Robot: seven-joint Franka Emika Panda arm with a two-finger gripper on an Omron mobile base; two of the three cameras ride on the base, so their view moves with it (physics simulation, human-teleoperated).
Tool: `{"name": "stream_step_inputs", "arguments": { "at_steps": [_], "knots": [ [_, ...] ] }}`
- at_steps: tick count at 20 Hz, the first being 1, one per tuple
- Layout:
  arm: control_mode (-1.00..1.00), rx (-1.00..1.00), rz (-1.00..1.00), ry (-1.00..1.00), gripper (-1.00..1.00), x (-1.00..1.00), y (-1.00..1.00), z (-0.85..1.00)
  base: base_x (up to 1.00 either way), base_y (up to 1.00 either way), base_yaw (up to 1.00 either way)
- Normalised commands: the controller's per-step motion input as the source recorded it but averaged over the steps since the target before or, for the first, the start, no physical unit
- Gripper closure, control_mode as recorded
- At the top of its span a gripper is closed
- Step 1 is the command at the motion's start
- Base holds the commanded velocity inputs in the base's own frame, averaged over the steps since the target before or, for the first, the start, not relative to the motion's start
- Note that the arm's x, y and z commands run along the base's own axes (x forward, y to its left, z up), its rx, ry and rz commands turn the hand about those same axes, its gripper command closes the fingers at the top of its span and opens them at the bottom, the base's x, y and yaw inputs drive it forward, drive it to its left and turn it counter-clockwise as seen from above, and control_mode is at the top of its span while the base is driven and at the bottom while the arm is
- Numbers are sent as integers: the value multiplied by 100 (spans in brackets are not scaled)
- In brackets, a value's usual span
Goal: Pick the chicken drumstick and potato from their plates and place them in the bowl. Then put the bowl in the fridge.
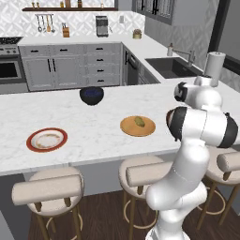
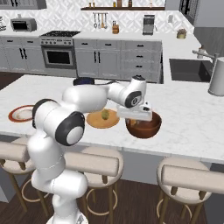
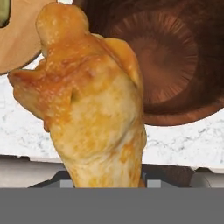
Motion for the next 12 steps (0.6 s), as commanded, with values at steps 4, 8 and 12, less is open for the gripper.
{"name": "stream_step_inputs", "arguments": {
  "at_steps": [4,8,12],
  "knots": [
    [-100,0,0,0,100,41,-29,-14,0,0,0],
    [-100,0,0,0,100,25,-29,-32,0,0,0],
    [-100,0,0,0,100,19,-10,-45,0,0,0]
  ]
}}
